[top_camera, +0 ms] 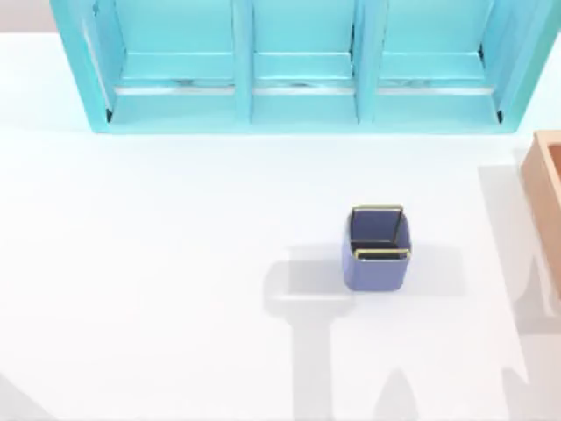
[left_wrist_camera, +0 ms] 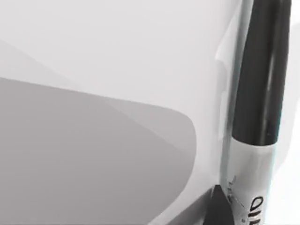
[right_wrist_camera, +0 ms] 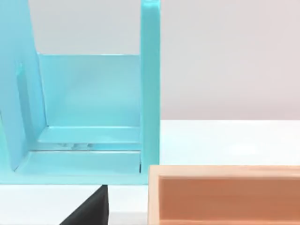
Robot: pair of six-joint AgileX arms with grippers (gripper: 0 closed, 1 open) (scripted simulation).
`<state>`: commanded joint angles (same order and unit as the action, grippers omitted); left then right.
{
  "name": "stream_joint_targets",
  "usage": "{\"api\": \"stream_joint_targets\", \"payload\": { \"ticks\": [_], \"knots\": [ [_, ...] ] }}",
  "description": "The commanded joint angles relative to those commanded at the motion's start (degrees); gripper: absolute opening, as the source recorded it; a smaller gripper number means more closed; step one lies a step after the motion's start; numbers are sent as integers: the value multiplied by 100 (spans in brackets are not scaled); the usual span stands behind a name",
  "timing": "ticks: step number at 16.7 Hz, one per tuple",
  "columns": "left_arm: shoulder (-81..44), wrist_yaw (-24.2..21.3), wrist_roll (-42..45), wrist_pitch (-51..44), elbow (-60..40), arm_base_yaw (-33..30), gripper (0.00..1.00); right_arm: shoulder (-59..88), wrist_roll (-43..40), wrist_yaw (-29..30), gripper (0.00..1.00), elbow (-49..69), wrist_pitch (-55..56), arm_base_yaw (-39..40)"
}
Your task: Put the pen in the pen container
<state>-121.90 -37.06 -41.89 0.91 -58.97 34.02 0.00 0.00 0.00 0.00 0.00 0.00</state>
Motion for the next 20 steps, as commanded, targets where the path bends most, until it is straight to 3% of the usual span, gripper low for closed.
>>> {"api": "stream_joint_targets", "payload": {
  "ticks": [10, 20],
  "knots": [
    [0, 0, 0, 0, 0, 0, 2, 0, 0, 0, 100, 0, 0, 0],
    [280, 86, 11, -278, -184, 106, 0, 0, 0, 0, 100, 0, 0, 0]
  ]
}}
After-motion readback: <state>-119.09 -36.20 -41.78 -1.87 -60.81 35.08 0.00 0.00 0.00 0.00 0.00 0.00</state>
